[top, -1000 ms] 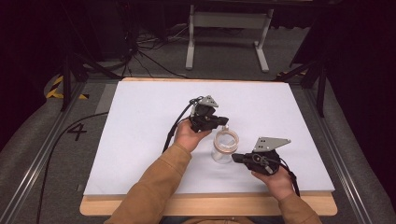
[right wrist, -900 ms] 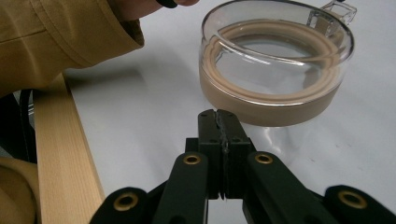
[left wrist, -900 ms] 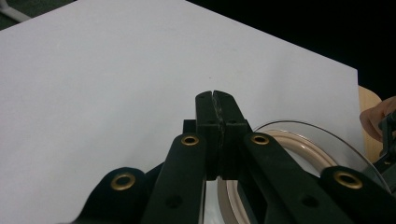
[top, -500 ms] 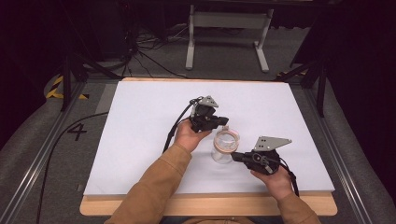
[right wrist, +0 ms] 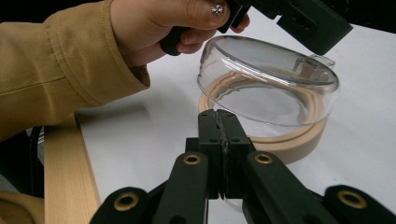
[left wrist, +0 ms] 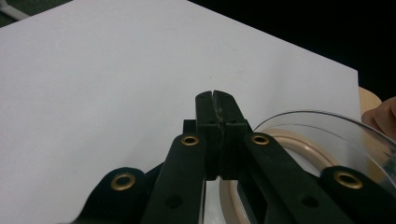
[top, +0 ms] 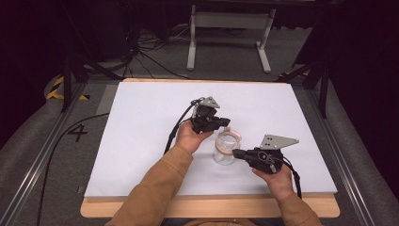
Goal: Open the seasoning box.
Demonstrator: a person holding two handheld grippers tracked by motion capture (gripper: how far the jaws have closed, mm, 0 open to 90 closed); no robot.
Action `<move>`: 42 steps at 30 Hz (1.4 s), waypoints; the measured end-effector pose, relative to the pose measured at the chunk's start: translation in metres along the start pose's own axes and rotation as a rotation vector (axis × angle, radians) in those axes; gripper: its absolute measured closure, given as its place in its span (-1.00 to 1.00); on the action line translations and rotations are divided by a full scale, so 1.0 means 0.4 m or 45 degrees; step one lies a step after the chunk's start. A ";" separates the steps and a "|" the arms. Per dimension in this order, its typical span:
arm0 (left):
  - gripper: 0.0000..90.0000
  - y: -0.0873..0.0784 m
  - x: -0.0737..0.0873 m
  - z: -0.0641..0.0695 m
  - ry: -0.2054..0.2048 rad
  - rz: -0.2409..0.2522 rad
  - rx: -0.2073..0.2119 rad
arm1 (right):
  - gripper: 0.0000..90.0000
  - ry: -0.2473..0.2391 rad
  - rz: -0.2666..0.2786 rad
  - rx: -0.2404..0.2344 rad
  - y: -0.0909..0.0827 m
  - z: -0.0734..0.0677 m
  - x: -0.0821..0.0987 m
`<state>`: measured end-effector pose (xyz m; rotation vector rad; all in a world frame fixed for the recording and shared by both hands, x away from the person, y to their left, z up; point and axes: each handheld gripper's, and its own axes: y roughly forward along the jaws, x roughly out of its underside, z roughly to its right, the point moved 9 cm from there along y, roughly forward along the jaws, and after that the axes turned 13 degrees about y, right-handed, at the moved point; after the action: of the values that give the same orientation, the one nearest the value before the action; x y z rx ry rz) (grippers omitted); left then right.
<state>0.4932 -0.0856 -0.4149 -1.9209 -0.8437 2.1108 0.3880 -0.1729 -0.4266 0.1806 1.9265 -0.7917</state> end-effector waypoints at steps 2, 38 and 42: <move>1.00 0.000 0.000 0.000 -0.001 0.000 0.001 | 0.99 0.006 0.002 0.001 -0.001 0.002 0.000; 0.96 -0.267 0.093 -0.034 -0.129 0.015 -0.235 | 0.99 -0.091 0.048 -0.058 0.009 0.026 -0.079; 0.94 -0.289 0.111 -0.036 -0.153 0.002 -0.240 | 0.99 -0.098 0.063 -0.066 0.008 0.031 -0.095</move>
<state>0.4713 0.0357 -0.3949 -1.8957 -1.1020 2.2388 0.4169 -0.1699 -0.3992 0.1636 1.8606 -0.7055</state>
